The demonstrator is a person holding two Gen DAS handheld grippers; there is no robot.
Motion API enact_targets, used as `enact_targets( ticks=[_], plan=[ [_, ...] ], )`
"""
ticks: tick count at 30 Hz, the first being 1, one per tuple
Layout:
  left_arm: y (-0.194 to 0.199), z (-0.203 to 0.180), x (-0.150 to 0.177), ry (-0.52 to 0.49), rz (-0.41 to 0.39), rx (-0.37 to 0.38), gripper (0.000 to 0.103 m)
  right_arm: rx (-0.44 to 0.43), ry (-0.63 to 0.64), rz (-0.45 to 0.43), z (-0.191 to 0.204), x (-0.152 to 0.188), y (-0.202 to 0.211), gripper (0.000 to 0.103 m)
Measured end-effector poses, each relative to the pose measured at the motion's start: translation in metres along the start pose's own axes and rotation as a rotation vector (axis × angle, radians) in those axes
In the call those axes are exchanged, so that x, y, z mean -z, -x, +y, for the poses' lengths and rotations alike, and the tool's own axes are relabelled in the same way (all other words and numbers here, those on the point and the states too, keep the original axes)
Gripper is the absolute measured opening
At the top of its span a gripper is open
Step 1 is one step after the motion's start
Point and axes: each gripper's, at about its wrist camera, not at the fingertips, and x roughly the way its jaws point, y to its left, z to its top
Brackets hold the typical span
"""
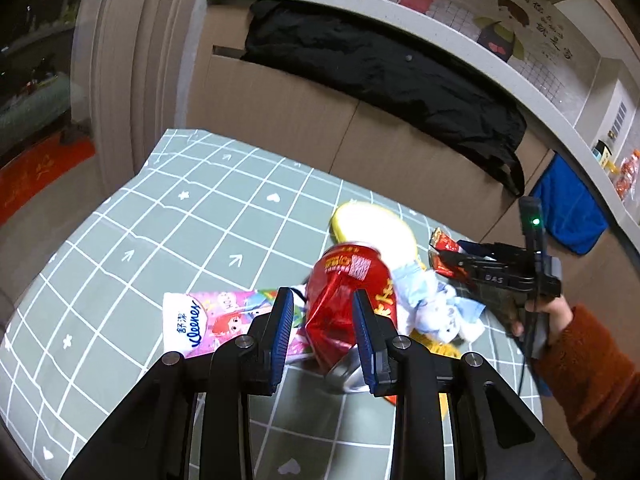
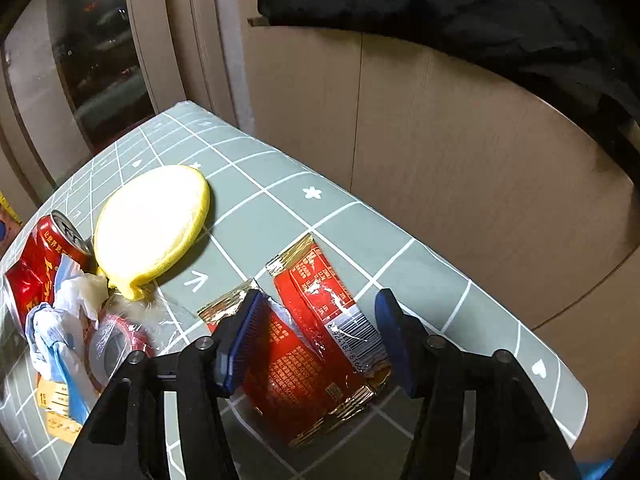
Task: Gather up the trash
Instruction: 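Grasp two red snack packets on the table with the right gripper, then grasp the red Wanglaoji can with the left gripper while the right gripper holds the packets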
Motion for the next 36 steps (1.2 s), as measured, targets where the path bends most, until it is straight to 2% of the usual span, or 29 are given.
enact_targets(
  ticks=[2,4,8,11,14,17,21,25,29,33,36],
  plan=[
    [-0.004,-0.004,0.002,0.001,0.009,0.005,0.031,0.016,0.002,0.025,0.006,0.005,0.003,0.035],
    [-0.006,-0.01,0.005,0.002,0.018,0.033,0.031,0.055,0.029,0.048,0.015,0.015,0.014,0.021],
    [-0.005,-0.025,0.008,-0.016,0.018,0.059,0.031,0.064,0.028,0.077,0.031,0.044,0.041,0.02],
    [-0.002,-0.032,0.013,-0.017,0.007,0.058,0.031,0.033,-0.033,0.08,0.035,0.075,0.067,0.02],
    [0.004,-0.033,0.017,0.001,-0.015,0.046,0.031,-0.001,-0.131,0.036,0.034,0.106,0.102,0.02],
    [0.011,-0.016,0.015,0.094,-0.052,0.013,0.031,0.003,-0.204,-0.035,0.034,0.127,0.136,0.02],
    [0.019,0.019,0.013,0.222,-0.077,-0.049,0.031,-0.006,-0.274,-0.097,0.037,0.139,0.158,0.02],
    [0.025,0.063,0.017,0.358,-0.08,-0.157,0.031,-0.022,-0.306,-0.106,0.045,0.146,0.161,0.02],
    [0.017,0.09,0.021,0.43,-0.045,-0.159,0.033,-0.045,-0.314,-0.096,0.047,0.154,0.168,0.02],
    [0.002,0.09,0.016,0.397,0.001,-0.156,0.033,-0.048,-0.307,-0.082,0.056,0.155,0.164,0.02],
    [0.009,0.071,0.007,0.291,-0.056,-0.139,0.033,-0.04,-0.284,-0.077,0.067,0.154,0.164,0.02]
  ],
)
